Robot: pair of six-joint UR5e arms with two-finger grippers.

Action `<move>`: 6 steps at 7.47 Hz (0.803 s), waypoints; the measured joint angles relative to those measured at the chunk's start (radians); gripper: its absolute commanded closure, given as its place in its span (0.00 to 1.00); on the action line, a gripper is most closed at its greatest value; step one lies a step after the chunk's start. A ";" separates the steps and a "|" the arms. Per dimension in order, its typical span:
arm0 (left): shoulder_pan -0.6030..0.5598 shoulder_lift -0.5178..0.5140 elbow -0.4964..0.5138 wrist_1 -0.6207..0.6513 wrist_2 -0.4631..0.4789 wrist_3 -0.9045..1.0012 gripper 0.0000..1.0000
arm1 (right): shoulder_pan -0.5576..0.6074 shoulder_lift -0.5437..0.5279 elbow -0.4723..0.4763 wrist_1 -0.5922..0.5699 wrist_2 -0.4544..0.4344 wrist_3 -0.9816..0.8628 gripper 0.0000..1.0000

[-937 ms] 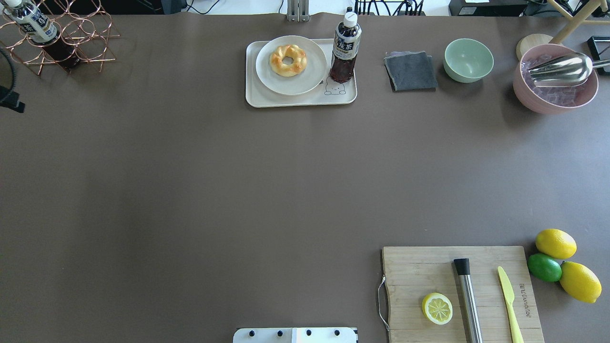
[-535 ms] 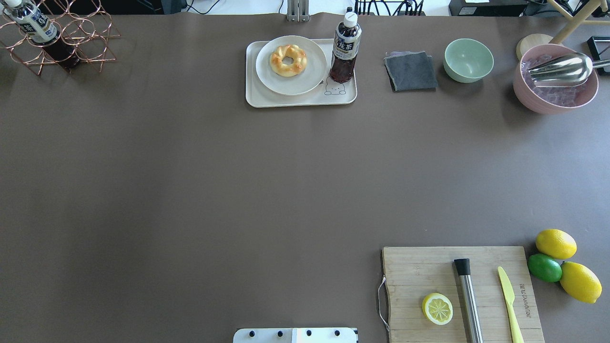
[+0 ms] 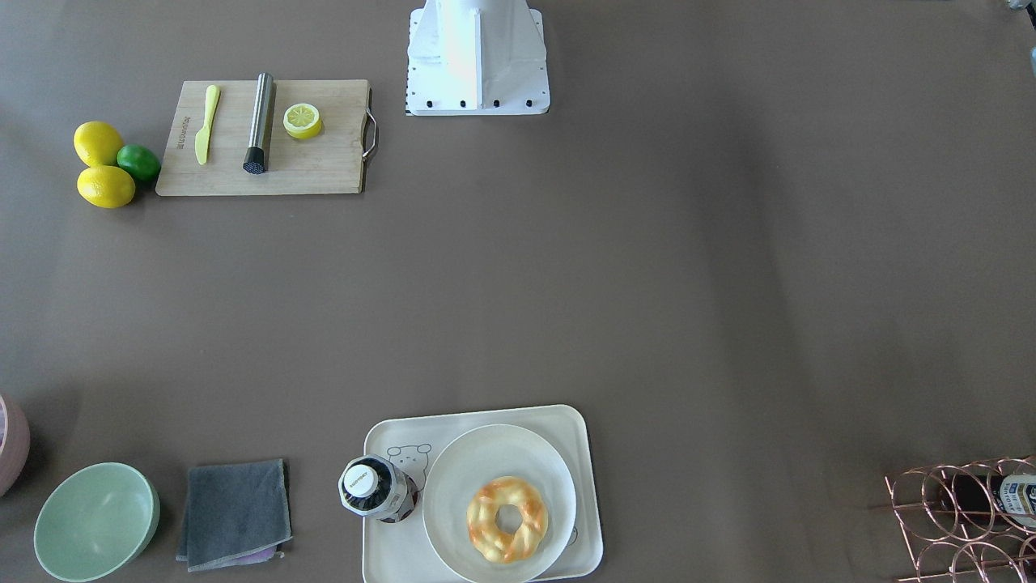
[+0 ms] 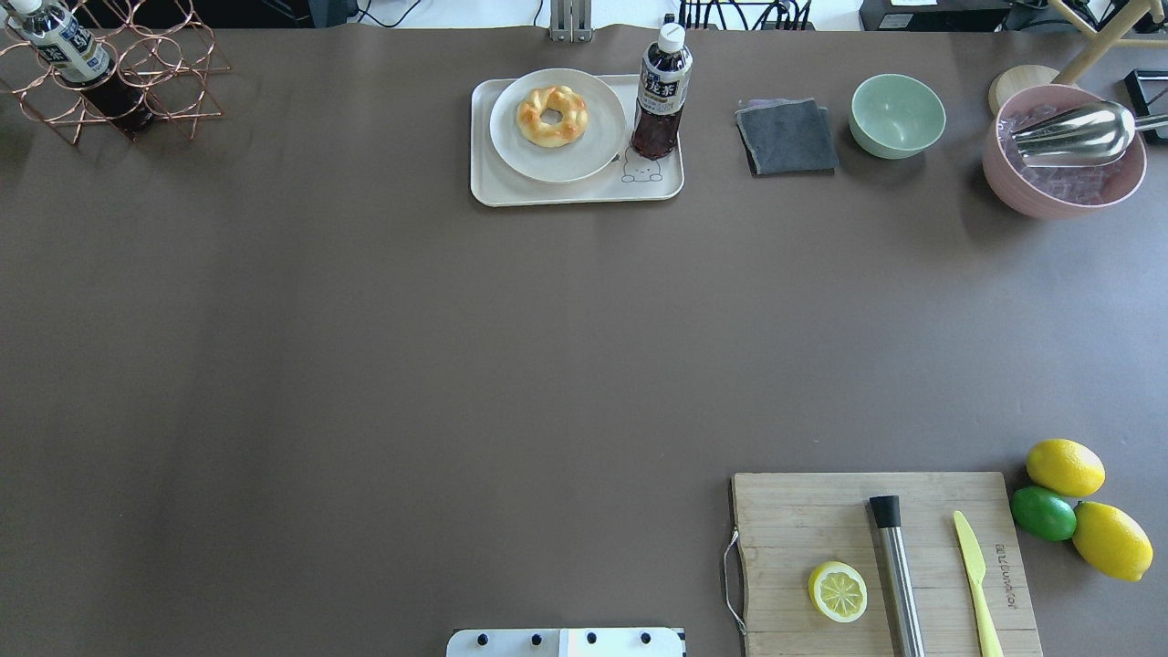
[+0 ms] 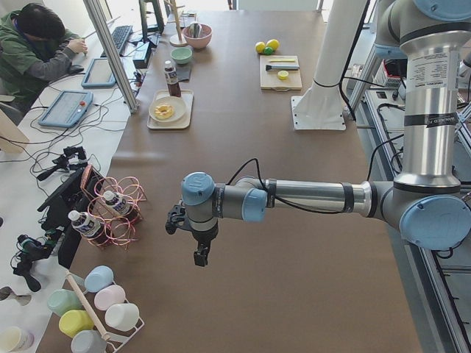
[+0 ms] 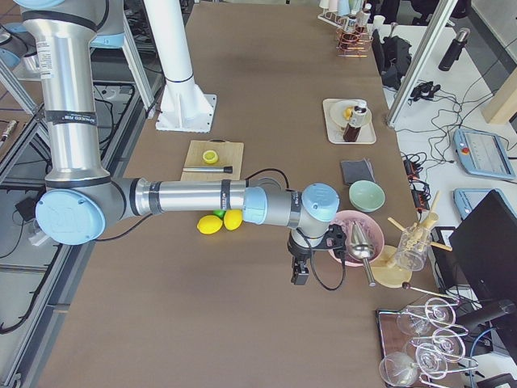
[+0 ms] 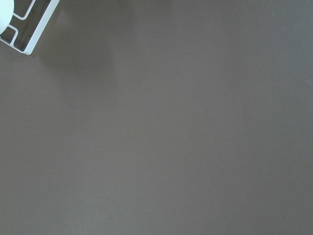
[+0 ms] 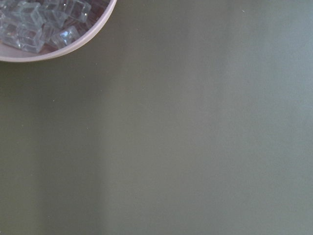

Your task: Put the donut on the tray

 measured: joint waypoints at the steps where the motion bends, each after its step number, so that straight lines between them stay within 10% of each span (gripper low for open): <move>1: -0.015 0.002 -0.002 0.004 -0.002 0.004 0.01 | 0.000 -0.001 0.000 0.000 0.000 0.000 0.00; 6: -0.055 0.016 0.010 0.000 -0.023 0.062 0.01 | 0.000 -0.006 0.000 0.000 0.003 0.004 0.00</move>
